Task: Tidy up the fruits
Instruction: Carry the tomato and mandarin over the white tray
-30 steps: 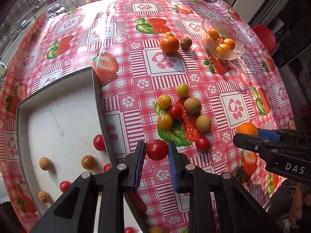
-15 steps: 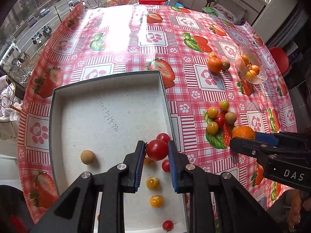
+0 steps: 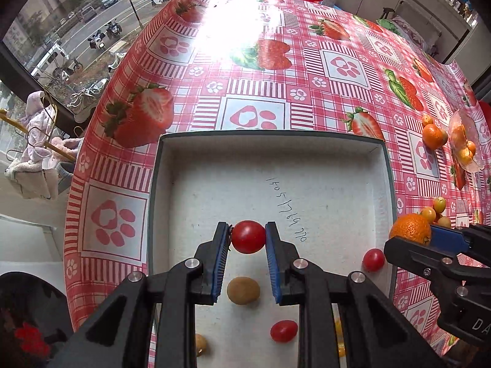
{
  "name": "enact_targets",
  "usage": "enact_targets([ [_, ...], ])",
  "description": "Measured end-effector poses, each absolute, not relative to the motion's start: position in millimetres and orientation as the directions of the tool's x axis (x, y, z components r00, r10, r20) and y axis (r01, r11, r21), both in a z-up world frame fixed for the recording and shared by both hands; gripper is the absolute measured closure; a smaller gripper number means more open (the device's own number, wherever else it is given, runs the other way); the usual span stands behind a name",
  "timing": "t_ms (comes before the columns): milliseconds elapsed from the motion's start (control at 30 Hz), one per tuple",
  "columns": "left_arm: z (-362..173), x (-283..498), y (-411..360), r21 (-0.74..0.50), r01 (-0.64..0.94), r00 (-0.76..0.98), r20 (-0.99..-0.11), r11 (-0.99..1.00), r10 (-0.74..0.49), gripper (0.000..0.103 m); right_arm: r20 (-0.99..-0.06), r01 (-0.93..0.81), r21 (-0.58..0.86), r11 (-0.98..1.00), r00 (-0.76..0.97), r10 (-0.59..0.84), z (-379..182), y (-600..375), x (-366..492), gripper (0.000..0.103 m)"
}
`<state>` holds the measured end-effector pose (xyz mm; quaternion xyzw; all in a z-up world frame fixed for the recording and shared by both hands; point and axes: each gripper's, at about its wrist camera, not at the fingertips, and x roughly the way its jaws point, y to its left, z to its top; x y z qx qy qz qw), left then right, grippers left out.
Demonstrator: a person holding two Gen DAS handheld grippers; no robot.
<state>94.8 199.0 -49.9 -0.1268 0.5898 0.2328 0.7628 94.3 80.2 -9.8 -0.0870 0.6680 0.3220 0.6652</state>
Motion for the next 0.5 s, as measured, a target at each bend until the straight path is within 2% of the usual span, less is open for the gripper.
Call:
enact_targets([
  [367,-79,99,214,0.089,-0.504,0.123,-0.977,0.859,0.173,0.075,-0.967,-0.618,0.25,0.746,-0.129,0.218,-51,133,92,0.063],
  [467,-79,96,216,0.122,-0.512,0.107,-0.973,0.85,0.204,0.042,-0.971,-0.628,0.239,0.74,-0.137,0.197,-58,138,89,0.063],
  [500,-79,94,218,0.123,-0.516,0.113,-0.971,0.848,0.209,0.037,-0.971,-0.624,0.24,0.743,-0.141,0.195,-59,138,89,0.063],
])
